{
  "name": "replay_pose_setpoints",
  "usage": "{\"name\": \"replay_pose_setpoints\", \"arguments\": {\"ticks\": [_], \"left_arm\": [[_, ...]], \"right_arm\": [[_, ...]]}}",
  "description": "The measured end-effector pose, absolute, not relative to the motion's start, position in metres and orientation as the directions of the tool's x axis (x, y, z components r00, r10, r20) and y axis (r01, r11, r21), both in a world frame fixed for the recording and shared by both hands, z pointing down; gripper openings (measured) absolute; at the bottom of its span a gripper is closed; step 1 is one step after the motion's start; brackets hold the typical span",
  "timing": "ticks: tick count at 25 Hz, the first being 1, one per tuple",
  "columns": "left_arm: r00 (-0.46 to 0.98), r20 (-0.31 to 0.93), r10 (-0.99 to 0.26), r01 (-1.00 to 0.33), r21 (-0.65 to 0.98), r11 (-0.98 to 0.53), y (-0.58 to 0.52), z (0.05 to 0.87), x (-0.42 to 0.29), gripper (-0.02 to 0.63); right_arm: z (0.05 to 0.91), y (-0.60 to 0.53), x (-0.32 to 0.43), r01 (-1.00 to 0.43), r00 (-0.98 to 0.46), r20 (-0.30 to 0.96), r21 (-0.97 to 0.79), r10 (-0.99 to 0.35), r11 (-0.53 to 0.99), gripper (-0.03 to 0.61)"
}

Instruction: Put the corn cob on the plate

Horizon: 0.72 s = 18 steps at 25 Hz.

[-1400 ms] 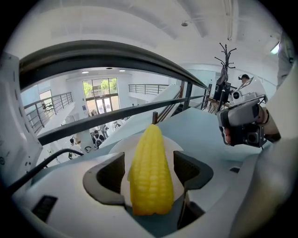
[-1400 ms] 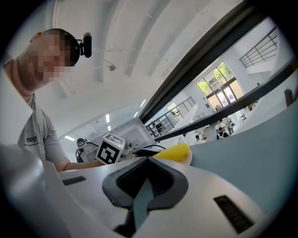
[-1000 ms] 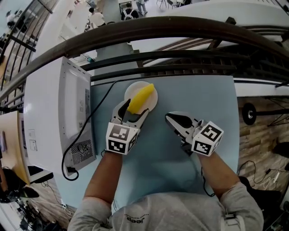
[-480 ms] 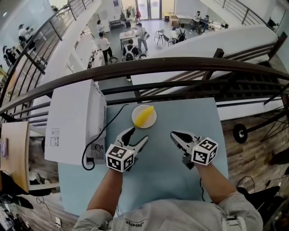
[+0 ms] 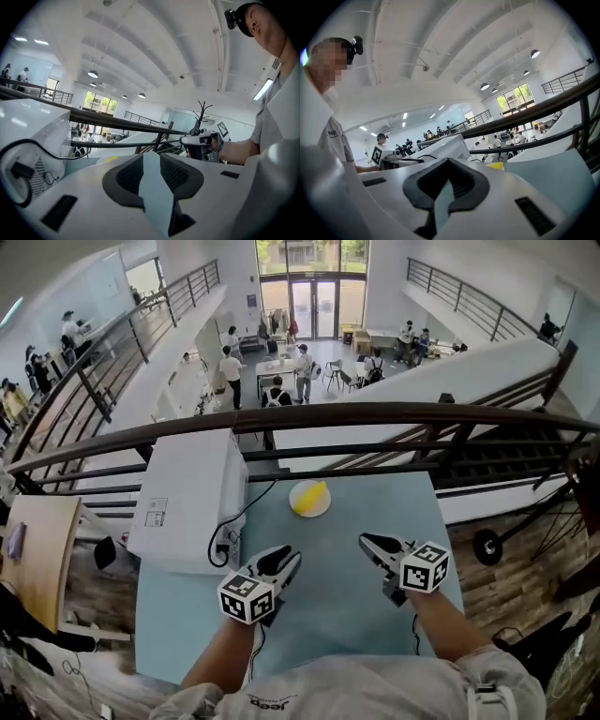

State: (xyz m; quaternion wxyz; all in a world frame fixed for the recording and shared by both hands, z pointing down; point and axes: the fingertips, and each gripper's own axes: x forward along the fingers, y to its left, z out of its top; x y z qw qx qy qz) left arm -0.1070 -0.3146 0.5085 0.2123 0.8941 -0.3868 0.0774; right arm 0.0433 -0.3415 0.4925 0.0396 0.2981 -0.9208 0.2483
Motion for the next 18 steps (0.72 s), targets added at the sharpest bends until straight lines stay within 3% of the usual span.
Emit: {"name": "replay_pose_setpoints", "arguments": {"ticks": [6,13,18], "left_arm": [[0.691,0.236,-0.683,-0.722,0.277,-0.634,-0.259,0.463,-0.146,0.06],[0.712,0.243,-0.659,-0.703,0.253,-0.665,-0.182,0.447,-0.18,0.049],[0.701,0.234,-0.674,-0.713,0.244,-0.657,-0.129,0.434,-0.161,0.046]], "right_arm": [[0.457,-0.287,0.025,-0.588,-0.806,0.203,-0.386,-0.557,0.711,0.017],[0.442,-0.202,0.011,-0.608,-0.787,0.179,-0.387,-0.591,0.693,0.017],[0.429,-0.157,0.039,-0.586,-0.798,0.145,-0.414,-0.585,0.697,0.017]]}}
